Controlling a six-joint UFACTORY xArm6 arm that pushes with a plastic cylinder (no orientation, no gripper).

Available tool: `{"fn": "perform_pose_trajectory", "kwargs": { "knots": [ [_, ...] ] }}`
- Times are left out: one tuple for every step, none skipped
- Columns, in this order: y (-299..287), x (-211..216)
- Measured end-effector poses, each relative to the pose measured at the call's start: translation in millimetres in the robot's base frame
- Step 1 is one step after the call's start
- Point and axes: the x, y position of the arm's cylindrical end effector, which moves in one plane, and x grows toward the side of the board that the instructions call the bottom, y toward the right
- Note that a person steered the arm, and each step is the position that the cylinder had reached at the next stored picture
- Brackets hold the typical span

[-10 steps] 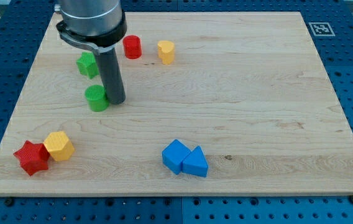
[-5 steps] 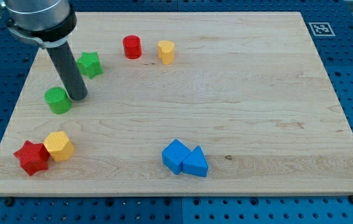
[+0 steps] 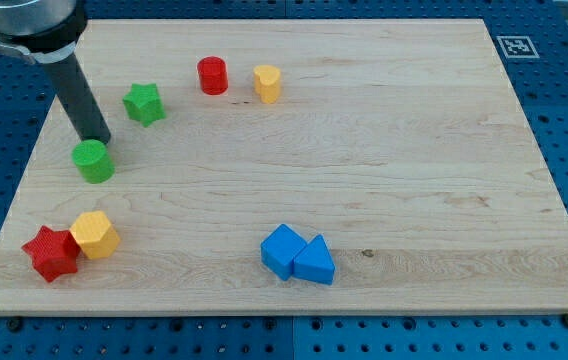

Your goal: Slide green circle closer to yellow hexagon

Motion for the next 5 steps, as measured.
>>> {"fn": "perform_pose_trajectory", "kwargs": {
  "knots": [
    [1,0],
    [10,2],
    [12,18],
    [12,39],
    [12,59]
  ]
}}
